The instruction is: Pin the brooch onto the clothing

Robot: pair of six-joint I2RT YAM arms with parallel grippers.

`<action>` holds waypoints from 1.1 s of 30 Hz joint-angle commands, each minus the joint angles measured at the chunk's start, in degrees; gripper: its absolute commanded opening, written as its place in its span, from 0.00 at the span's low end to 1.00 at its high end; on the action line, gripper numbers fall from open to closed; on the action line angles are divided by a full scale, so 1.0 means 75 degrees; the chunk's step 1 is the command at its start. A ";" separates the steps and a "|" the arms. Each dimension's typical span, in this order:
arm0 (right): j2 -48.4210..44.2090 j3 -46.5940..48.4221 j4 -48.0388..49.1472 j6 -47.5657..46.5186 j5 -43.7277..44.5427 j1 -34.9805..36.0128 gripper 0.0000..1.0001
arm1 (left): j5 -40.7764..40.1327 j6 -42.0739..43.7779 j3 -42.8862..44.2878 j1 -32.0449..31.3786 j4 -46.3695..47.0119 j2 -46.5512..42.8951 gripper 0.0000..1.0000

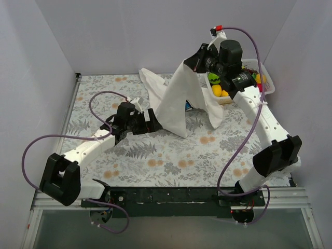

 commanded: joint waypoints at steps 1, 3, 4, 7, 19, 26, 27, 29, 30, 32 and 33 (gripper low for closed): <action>0.0321 0.0167 0.0758 0.0691 -0.0207 -0.0403 0.01 | 0.0467 -0.0274 -0.0071 -0.0266 0.0555 0.0387 0.95; 0.0345 0.0178 0.0888 0.0843 -0.0207 -0.0439 0.01 | -0.0080 -0.0274 0.0221 -0.0663 0.0615 0.0820 0.95; 0.0368 0.0190 0.1004 0.0855 -0.0207 -0.0462 0.01 | -0.0235 -0.0216 0.0373 -0.1002 0.0591 0.0996 0.95; 0.0497 0.0318 0.1005 0.0891 -0.0184 -0.0451 0.01 | -0.0970 -0.0169 0.1134 -0.1472 0.0451 0.1874 0.95; 0.0533 0.0425 0.0783 0.0739 -0.0019 -0.0556 0.01 | -0.4102 -0.0765 0.4907 -0.3173 -0.2301 0.5589 0.93; 0.0380 0.0156 0.0829 0.0680 -0.0136 -0.0685 0.01 | -0.5075 -0.1024 0.5121 -0.3185 -0.2983 0.6037 0.64; 0.0299 0.0039 0.0841 0.0657 -0.0137 -0.0697 0.01 | -0.5308 -0.1001 0.5016 -0.3185 -0.3018 0.5932 0.49; 0.0170 -0.0079 0.0888 0.0610 -0.0125 -0.0708 0.01 | -0.5497 -0.0850 0.4806 -0.3185 -0.2925 0.5745 0.26; 0.0123 -0.0195 0.0876 0.0540 -0.0113 -0.0720 0.01 | -0.5556 -0.0767 0.4712 -0.3185 -0.2901 0.5454 0.20; -0.0029 -0.0371 0.0830 0.0458 -0.0043 -0.0755 0.01 | -0.5825 -0.0499 0.4431 -0.3173 -0.2866 0.5101 0.07; -0.0134 -0.0442 0.0783 0.0353 -0.0020 -0.0778 0.01 | -0.5919 -0.0346 0.4313 -0.3173 -0.2831 0.4728 0.06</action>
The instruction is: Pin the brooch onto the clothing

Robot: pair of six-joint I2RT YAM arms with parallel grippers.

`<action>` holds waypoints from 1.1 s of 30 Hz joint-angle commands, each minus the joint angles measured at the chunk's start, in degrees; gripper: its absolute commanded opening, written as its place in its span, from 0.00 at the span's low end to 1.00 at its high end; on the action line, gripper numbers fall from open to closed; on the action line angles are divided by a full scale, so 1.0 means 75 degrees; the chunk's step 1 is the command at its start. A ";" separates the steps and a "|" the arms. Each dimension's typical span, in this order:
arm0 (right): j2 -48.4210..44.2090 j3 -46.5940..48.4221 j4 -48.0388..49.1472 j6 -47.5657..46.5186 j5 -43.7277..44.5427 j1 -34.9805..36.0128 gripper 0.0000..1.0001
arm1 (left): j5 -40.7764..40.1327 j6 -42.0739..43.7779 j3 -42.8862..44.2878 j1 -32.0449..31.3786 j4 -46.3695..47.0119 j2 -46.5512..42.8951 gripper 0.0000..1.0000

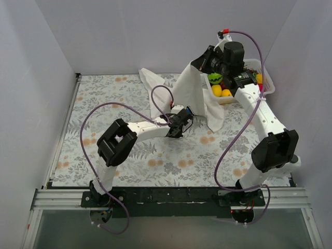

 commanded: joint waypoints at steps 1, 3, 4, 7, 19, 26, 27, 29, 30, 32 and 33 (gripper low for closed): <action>-0.0712 -0.0311 0.0401 -0.0377 0.0074 -0.0094 0.01 | -0.1006 0.0561 -0.0665 0.0062 -0.0531 -0.1223 0.03; -0.0853 -0.0521 0.0284 -0.0494 0.0144 -0.0129 0.01 | -0.1100 0.1098 -0.1015 0.0097 -0.0543 -0.1586 0.01; -0.0993 -0.0604 0.0237 -0.0587 0.0191 -0.0141 0.01 | -0.1391 0.1183 -0.1099 0.0120 -0.0764 -0.1913 0.00; -0.1368 -0.1164 0.0108 -0.0658 0.0425 -0.0222 0.01 | -0.1838 0.1686 -0.1369 0.0202 -0.1348 -0.2453 0.00; -0.3115 -0.4869 0.0249 -0.0600 0.0918 -0.0504 0.01 | -0.4418 0.3057 -0.0631 0.0285 -0.3626 -0.2257 0.07; -0.3338 -0.5351 0.0237 -0.0611 0.0847 -0.0598 0.01 | -0.3237 0.3105 -0.0348 0.0319 -0.2644 -0.2231 0.98; -0.3326 -0.5293 0.0248 -0.0612 0.0859 -0.0609 0.01 | -0.2758 0.3082 -0.0408 0.0378 -0.2189 -0.2430 0.98; -0.3291 -0.5199 0.0237 -0.0635 0.0824 -0.0633 0.01 | -0.1551 0.2919 -0.0629 0.0518 -0.1741 -0.3062 0.98; -0.3268 -0.5129 0.0213 -0.0658 0.0824 -0.0645 0.01 | -0.1175 0.2813 -0.0933 0.0693 -0.1356 -0.3262 0.98; -0.3244 -0.5070 0.0202 -0.0705 0.0812 -0.0668 0.01 | -0.0078 0.2415 -0.1309 0.0963 -0.1084 -0.3848 0.98; -0.3209 -0.5058 0.0190 -0.0717 0.0812 -0.0691 0.01 | 0.0278 0.2240 -0.1682 0.1347 -0.0885 -0.4001 0.98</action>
